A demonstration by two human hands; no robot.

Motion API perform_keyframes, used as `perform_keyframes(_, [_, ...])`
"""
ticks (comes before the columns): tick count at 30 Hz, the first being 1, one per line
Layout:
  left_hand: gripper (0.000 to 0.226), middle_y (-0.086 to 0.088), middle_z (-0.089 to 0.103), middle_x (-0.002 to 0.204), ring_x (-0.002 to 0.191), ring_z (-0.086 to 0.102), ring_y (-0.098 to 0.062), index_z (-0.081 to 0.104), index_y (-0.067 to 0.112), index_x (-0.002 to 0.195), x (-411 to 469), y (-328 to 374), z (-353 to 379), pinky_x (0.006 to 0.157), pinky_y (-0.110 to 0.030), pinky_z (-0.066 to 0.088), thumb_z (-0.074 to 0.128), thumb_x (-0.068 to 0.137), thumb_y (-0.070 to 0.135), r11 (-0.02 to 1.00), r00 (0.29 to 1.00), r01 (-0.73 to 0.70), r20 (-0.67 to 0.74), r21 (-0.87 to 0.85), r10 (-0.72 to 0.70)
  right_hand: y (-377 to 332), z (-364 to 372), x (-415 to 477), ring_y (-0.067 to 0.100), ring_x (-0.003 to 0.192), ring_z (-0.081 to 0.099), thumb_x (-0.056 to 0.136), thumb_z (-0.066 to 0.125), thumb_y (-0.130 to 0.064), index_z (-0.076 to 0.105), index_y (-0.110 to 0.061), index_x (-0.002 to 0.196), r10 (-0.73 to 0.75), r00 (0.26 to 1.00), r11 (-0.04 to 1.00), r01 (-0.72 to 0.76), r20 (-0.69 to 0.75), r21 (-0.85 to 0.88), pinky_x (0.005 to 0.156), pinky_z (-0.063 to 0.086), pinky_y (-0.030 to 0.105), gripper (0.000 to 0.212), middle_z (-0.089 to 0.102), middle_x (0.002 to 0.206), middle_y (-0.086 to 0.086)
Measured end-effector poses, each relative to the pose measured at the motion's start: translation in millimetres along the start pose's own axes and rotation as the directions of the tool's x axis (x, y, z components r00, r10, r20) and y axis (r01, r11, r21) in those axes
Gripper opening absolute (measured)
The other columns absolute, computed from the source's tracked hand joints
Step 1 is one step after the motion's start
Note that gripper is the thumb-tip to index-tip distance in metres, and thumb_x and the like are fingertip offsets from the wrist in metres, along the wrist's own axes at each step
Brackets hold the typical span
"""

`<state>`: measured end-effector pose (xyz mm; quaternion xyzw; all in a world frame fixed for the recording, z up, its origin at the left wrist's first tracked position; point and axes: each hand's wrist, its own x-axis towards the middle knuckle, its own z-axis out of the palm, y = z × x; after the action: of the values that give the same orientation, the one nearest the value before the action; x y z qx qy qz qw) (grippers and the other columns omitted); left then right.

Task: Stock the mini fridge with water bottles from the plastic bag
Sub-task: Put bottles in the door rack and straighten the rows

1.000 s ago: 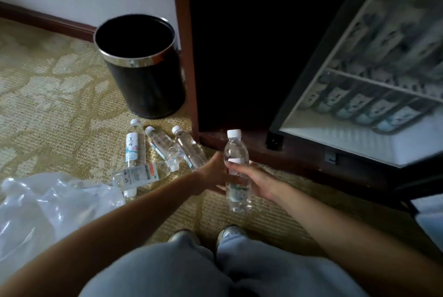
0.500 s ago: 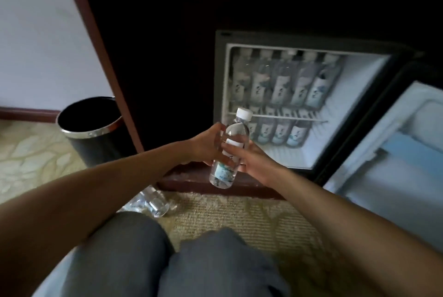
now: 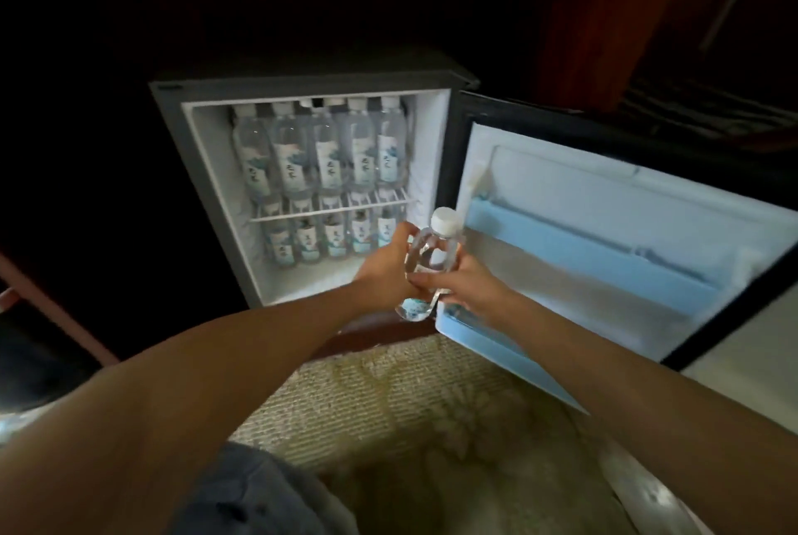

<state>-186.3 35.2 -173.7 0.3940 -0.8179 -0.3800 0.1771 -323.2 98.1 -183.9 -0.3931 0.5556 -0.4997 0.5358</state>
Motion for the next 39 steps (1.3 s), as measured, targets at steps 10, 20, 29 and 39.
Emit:
perform_keyframes(10, [0.065, 0.012, 0.058, 0.101, 0.094, 0.063, -0.015, 0.037, 0.024, 0.124, 24.8, 15.9, 83.8, 0.078, -0.030, 0.051, 0.078, 0.074, 0.019, 0.996, 0.997, -0.039, -0.073, -0.076, 0.033, 31.4, -68.1, -7.3, 0.020, 0.099, 0.067, 0.064, 0.083, 0.001, 0.055, -0.009, 0.121, -0.013, 0.978, 0.997, -0.002, -0.210, -0.073, 0.080, 0.056, 0.028, 0.063, 0.069, 0.106, 0.007])
perform_keyframes(20, [0.060, -0.004, 0.063, 0.122, 0.106, 0.063, -0.025, 0.047, 0.020, 0.130, 51.7, -1.9, 109.8, 0.087, -0.040, 0.053, 0.076, 0.077, 0.020, 0.997, 1.000, -0.003, -0.003, 0.077, 0.003, 61.1, -84.0, 0.2, 0.022, 0.101, 0.063, 0.066, 0.081, 0.002, 0.048, -0.001, 0.129, -0.028, 0.936, 0.994, -0.009, -0.352, -0.105, 0.083, 0.054, 0.024, 0.071, 0.063, 0.119, 0.013])
perform_keyframes(29, [0.073, -0.006, 0.062, 0.118, 0.100, 0.063, -0.026, 0.031, 0.021, 0.141, 71.1, -32.2, 131.3, 0.079, -0.037, 0.054, 0.070, 0.082, 0.038, 0.988, 0.956, 0.123, 0.254, 0.095, -0.144, 71.2, -88.4, 6.4, 0.014, 0.103, 0.054, 0.070, 0.078, 0.004, 0.045, -0.002, 0.130, -0.076, 0.924, 0.972, -0.016, -0.375, -0.236, 0.074, 0.044, 0.003, 0.070, 0.057, 0.116, 0.006])
perform_keyframes(39, [0.039, -0.010, 0.063, 0.123, 0.100, 0.060, -0.020, 0.054, 0.012, 0.130, 64.9, -34.5, 136.2, 0.082, -0.030, 0.047, 0.047, 0.097, 0.034, 0.986, 0.936, 0.070, 0.331, 0.153, -0.118, 82.9, -67.1, 11.7, 0.015, 0.103, 0.049, 0.062, 0.087, -0.023, 0.036, -0.015, 0.129, -0.297, 0.730, 0.878, -0.045, -0.616, -0.477, 0.085, 0.048, 0.031, 0.085, 0.042, 0.131, 0.005])
